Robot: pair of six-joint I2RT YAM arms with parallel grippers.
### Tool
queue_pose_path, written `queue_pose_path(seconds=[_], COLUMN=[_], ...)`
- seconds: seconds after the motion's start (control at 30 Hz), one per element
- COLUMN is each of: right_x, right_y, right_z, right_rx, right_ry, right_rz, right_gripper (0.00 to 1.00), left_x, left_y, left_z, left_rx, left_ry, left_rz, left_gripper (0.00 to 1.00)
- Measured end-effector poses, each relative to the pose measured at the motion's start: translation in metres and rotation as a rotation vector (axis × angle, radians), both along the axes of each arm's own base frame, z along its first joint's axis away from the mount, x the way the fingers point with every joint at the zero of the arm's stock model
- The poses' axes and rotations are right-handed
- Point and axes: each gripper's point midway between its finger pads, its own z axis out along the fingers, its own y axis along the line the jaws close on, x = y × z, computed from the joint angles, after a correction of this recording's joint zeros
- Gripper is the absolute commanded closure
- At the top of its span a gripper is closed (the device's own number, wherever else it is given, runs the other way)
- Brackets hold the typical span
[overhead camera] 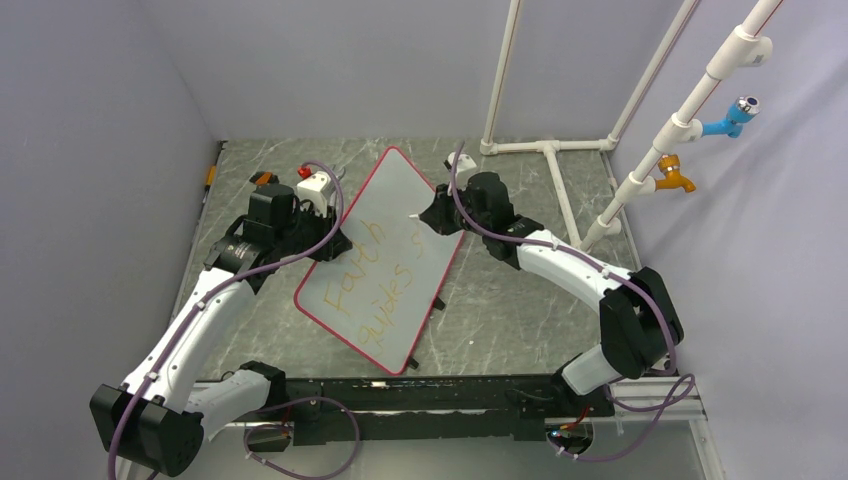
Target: Write a sentence on the whiteboard
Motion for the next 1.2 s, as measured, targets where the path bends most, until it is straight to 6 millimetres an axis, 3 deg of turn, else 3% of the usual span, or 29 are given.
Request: queue_pose_path(seconds=[0.37,0.73,1.2], right_x=[-0.014,-0.028,-0.029], right_y=[-0.013,-0.022,-0.029], right_z=[-0.033,-0.050,-0.055], right_rx=[-0.035,-0.050,-0.069], right_ry=[0.053,0.086,0.089], right_rz=[-0.008,-0.012,-0.038], right_gripper=[1.00,1.00,1.00], left_x=[0.000,0.000,0.000], left_y=[0.001,0.001,0.001], left_z=[-0.001,-0.001,-0.001], left_rx=[-0.001,-0.001,-0.001], left_ry=[0.005,0.008,0.008], left_rz=[0.008,0.012,0.011], left_gripper=[1.00,1.00,1.00])
